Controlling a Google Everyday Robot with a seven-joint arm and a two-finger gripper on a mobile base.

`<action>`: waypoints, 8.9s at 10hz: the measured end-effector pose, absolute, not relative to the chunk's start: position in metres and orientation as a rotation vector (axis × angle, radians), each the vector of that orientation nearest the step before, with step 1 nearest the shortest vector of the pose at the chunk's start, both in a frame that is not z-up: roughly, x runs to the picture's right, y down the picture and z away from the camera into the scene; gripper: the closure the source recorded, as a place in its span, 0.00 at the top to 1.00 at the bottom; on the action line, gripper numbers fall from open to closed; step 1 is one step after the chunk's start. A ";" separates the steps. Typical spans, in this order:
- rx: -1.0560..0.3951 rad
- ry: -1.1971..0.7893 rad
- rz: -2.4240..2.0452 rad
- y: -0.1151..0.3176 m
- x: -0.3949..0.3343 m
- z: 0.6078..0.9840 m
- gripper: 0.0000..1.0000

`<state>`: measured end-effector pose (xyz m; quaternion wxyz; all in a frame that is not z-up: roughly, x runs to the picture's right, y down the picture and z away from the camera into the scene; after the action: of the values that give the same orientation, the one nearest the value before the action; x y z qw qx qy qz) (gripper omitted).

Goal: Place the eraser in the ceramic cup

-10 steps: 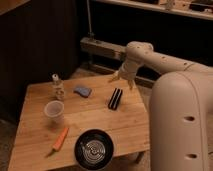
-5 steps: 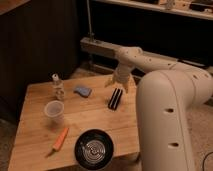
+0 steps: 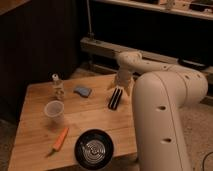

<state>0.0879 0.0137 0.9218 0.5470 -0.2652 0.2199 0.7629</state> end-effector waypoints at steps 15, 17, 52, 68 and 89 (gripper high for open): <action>-0.647 0.584 1.774 0.046 0.079 0.950 0.41; -0.656 0.585 1.768 0.048 0.079 0.950 0.41; -0.895 -0.325 1.248 -0.017 -0.075 0.630 0.38; -0.880 -0.617 0.945 0.006 -0.268 0.605 0.38; -0.876 -0.761 0.915 0.015 -0.296 0.711 0.38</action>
<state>-0.2958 0.0145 0.7112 0.7394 -0.3990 -0.3468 0.4168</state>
